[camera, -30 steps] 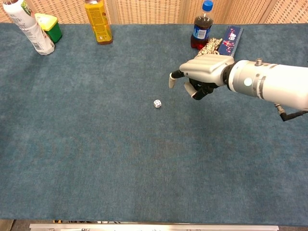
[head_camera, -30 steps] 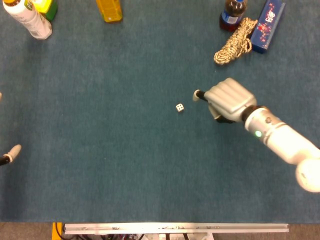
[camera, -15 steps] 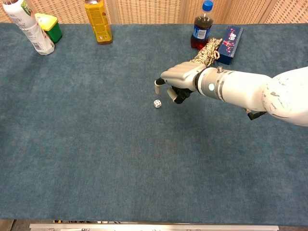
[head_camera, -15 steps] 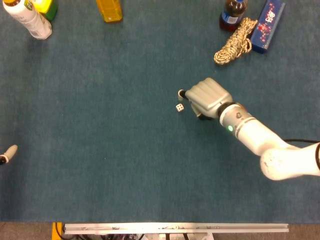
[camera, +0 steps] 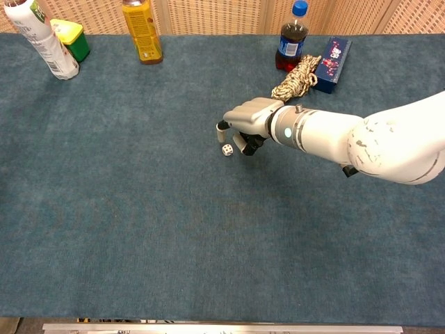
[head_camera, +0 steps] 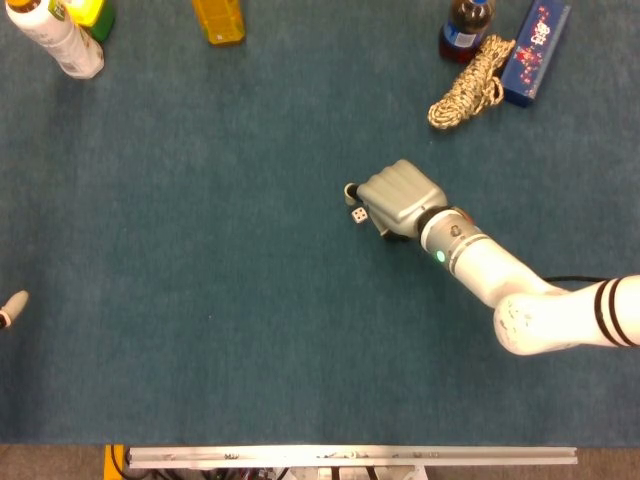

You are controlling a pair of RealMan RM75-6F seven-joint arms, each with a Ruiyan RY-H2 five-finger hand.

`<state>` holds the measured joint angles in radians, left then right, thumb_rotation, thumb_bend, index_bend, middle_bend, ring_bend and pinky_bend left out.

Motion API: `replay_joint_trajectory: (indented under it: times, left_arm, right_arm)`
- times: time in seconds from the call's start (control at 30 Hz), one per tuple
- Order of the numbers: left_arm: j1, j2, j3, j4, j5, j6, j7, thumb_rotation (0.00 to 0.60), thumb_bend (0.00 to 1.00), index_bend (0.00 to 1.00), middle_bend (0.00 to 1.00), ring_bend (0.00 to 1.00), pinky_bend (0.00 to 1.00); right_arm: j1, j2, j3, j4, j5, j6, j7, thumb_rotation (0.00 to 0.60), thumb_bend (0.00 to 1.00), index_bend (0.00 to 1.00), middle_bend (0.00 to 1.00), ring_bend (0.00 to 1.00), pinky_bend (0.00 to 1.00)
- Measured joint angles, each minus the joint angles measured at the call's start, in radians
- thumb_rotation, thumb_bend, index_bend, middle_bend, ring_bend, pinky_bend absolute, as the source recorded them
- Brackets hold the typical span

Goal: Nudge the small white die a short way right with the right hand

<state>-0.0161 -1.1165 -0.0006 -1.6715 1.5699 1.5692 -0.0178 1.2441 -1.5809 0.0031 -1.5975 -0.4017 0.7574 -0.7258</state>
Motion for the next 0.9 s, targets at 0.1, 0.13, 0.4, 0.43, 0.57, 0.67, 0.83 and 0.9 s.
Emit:
replay_joint_trajectory:
  times: [0.1,0.13,0.4,0.43,0.57,0.67,0.83,0.9]
  left_arm:
    - [0.001,-0.001,0.0,0.002,0.002,0.002,-0.001,0.6,0.13,0.0,0.0,0.0,0.0]
    - [0.001,-0.001,0.0,0.002,0.003,0.003,-0.001,0.6,0.13,0.0,0.0,0.0,0.0]
    - [0.002,-0.002,-0.001,0.006,0.0,0.001,-0.002,0.6,0.13,0.0,0.0,0.0,0.0]
    - [0.002,-0.003,-0.001,0.006,0.0,0.001,-0.002,0.6,0.13,0.0,0.0,0.0,0.0]
    - [0.001,-0.004,-0.001,0.006,0.002,0.0,0.001,0.6,0.13,0.0,0.0,0.0,0.0]
    - [0.001,-0.006,0.0,0.007,0.003,-0.001,0.004,0.6,0.13,0.0,0.0,0.0,0.0]
    - [0.0,-0.008,0.001,0.008,0.007,-0.002,0.006,0.6,0.13,0.0,0.0,0.0,0.0]
    - [0.0,-0.008,0.001,0.009,0.01,0.0,0.006,0.6,0.13,0.0,0.0,0.0,0.0]
  right_arm:
    - [0.005,-0.005,-0.006,0.005,0.003,0.0,0.006,0.6,0.8,0.28,1.0,1.0,1.0]
    - [0.005,-0.007,-0.008,0.006,0.003,0.0,0.008,0.6,0.8,0.28,1.0,1.0,1.0]
    - [0.003,-0.004,-0.031,-0.002,-0.007,0.006,0.026,0.6,0.8,0.28,1.0,1.0,1.0]
    - [0.001,-0.002,-0.032,-0.005,-0.011,0.007,0.031,0.6,0.8,0.28,1.0,1.0,1.0]
    - [-0.011,0.012,-0.042,-0.03,-0.04,0.013,0.046,0.6,0.8,0.28,1.0,1.0,1.0]
    - [-0.019,0.023,-0.049,-0.051,-0.058,0.019,0.056,0.6,0.8,0.28,1.0,1.0,1.0]
    - [-0.039,0.054,-0.061,-0.113,-0.106,0.045,0.07,0.6,0.8,0.28,1.0,1.0,1.0]
    - [-0.047,0.071,-0.069,-0.147,-0.123,0.06,0.072,0.6,0.8,0.28,1.0,1.0,1.0]
